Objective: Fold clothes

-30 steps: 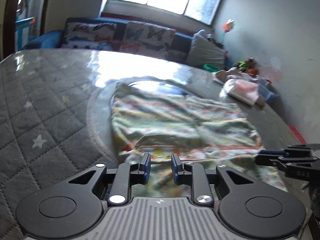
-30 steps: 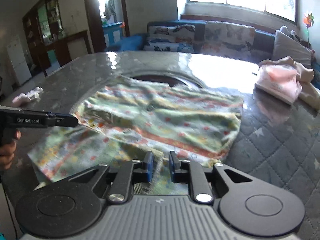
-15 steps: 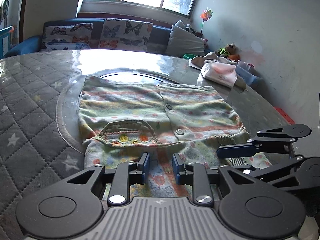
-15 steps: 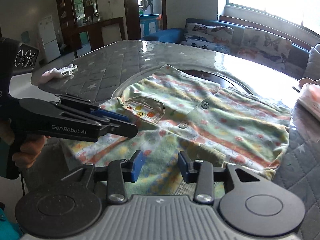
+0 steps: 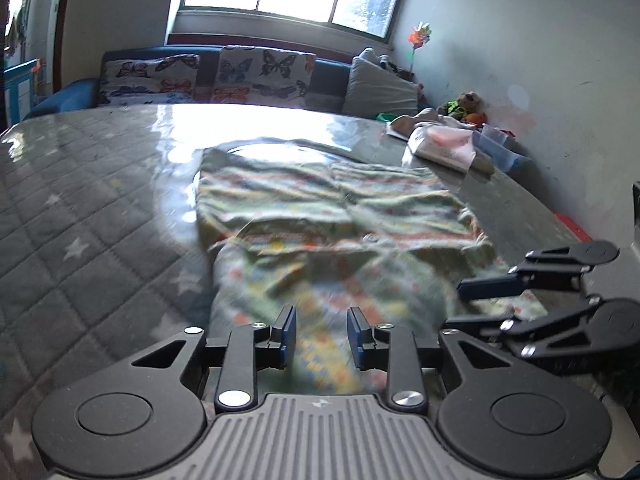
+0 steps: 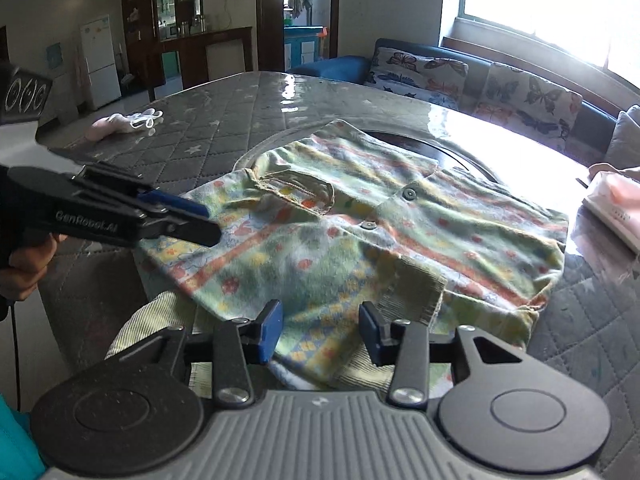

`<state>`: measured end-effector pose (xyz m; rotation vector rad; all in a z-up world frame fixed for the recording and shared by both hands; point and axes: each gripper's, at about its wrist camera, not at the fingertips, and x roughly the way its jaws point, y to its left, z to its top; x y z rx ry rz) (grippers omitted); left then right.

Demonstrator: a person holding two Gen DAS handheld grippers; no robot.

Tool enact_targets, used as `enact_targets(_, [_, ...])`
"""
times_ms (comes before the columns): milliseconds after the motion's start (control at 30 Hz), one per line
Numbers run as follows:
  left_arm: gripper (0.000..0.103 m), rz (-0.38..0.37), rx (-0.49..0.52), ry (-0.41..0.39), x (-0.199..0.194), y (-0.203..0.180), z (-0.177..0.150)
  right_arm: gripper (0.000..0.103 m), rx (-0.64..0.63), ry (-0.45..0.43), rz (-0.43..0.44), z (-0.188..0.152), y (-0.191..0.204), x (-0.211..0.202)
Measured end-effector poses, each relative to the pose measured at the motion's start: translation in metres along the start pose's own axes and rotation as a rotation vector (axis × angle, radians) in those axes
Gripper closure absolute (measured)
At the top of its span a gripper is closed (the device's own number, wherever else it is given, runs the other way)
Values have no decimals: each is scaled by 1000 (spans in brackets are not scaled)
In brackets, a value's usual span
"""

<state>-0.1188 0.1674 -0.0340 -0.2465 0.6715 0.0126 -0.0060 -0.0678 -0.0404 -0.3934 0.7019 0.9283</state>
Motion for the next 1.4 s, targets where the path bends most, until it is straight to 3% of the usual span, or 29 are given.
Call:
enact_targets(367, [64,43,-20,-18,-20,14,-14,56,-1,13,-3,-3,-1,-6])
enact_targets(633, [59,27,-30,-63,-16,11,7,55,23,-10,-11,18,-9,1])
enact_targets(900, [59,58,-43,-17,4,19,7,50,62,22,-8,20,-19,17])
enact_targets(1400, [53,73,-45,-17,-1,17,3,47,57,30,-22,8,-18,10])
